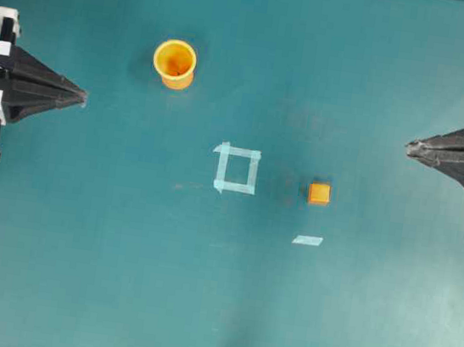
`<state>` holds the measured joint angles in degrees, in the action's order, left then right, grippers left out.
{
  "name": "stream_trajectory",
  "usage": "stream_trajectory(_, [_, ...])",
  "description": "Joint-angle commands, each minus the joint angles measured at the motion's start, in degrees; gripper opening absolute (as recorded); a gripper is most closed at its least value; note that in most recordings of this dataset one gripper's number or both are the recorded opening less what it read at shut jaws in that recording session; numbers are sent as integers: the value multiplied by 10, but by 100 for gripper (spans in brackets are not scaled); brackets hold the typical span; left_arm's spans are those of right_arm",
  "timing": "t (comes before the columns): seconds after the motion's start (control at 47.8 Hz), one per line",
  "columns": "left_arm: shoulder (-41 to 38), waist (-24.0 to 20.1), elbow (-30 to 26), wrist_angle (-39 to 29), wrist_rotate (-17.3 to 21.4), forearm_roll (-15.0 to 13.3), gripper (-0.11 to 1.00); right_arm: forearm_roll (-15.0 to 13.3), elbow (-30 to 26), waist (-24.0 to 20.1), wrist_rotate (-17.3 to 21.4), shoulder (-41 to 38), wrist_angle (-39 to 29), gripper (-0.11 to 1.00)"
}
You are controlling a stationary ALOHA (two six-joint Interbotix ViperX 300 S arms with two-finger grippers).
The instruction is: Move the cup toward the block with left arm.
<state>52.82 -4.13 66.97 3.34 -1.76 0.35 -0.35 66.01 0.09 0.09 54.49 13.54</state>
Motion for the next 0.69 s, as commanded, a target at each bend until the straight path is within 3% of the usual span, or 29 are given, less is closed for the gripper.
stream_trajectory(0.0, [-15, -3, -5, -9, -4, 2, 0, -1, -17, 2, 4, -2, 3, 0])
stream_trajectory(0.314, [-24, -12, -37, -174, 7, 8, 7, -1, -14, 1, 8, -15, 4, 0])
stream_trajectory(0.481, [-11, -33, -46, -186, 27, 9, 7, -1, -14, 0, 9, -21, 5, 0])
stream_trajectory(0.669, [-13, -47, -47, -178, 37, 8, 18, -1, -12, -1, 9, -25, 4, 0])
